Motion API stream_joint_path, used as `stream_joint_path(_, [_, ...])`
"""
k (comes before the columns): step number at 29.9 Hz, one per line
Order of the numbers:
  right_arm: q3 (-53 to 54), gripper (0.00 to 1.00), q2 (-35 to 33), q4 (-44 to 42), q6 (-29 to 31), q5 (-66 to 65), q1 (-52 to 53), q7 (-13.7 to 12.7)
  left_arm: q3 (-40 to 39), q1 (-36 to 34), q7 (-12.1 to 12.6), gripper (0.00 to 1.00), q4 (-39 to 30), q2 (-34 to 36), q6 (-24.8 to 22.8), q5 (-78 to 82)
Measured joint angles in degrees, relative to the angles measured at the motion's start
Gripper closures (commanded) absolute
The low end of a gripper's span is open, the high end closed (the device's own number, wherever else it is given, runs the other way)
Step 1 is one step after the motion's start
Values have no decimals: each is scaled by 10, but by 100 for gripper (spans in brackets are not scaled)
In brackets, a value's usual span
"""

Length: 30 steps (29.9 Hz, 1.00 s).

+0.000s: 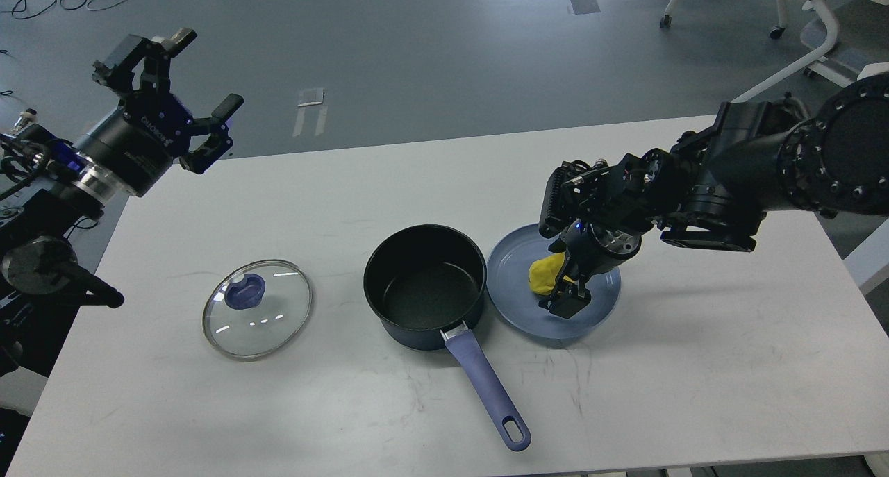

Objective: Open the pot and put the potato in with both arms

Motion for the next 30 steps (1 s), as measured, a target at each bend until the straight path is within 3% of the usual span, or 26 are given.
stream_joint_path(8, [-26,60,0,1,-29,1,-1,0,0,0,1,2,-1,-3,1,0])
stream_joint_path(11, [-31,66,-2,5,-33,1,5,0,-1,0,1,2,-1,-2,1,0])
stream_joint_path(18, [-2,68,-4,24,-52,18,55,0,-2,0,1,2,-3,1,0,0])
stream_joint_path(24, [35,64,5,63,-55,128,131,0,-16,0,2,2,-5,5,-4,-1])
stream_joint_path(30, [38,64,8,73,-55,212,143,0,-17,0,2,2,-5,5,-4,-1])
